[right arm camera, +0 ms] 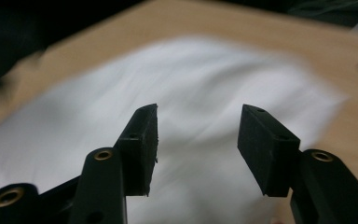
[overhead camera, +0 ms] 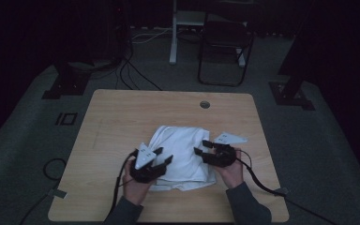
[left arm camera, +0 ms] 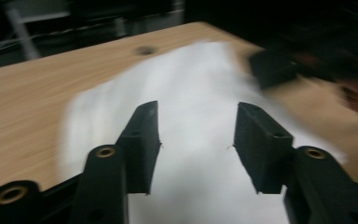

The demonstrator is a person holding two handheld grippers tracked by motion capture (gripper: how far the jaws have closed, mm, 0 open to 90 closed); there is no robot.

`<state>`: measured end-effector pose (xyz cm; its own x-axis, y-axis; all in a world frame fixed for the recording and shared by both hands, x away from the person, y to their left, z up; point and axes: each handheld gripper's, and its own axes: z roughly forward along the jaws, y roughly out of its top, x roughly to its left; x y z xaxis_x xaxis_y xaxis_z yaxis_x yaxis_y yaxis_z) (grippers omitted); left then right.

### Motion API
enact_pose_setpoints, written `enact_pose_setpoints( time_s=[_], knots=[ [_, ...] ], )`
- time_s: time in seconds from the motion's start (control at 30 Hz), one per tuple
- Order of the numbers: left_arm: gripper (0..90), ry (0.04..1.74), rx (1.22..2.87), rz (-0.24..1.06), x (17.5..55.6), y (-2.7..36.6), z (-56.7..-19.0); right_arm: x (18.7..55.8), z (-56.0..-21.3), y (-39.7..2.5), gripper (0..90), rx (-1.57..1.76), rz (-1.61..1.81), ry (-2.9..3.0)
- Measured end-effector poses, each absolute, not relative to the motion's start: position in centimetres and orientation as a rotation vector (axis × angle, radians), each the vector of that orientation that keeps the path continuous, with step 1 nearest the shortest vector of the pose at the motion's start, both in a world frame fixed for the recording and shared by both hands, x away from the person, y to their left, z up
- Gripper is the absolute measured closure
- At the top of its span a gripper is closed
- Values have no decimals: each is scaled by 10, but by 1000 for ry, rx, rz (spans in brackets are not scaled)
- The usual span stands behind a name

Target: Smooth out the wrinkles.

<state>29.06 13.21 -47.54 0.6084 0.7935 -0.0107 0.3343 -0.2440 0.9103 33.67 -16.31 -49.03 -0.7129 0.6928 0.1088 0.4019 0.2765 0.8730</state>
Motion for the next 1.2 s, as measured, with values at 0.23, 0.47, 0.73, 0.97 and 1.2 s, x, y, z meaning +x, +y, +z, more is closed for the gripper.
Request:
enact_pose_setpoints(
  time_s=[0.23,0.47,0.73,0.97,1.2],
  knots=[
    [393,966,1844,393,295,147,-527,337,-547,-160,503,1065,1111,2333],
    [375,984,1848,417,298,129,-541,364,-556,-159,521,1130,1110,2286],
    [365,1049,1842,470,329,129,-536,400,-557,-152,525,1175,1128,2253],
    [364,1114,1819,502,369,134,-531,441,-554,-143,490,1213,1125,2230],
    [362,1086,1770,507,365,144,-515,436,-539,-156,382,1267,1229,2135]
  ],
)
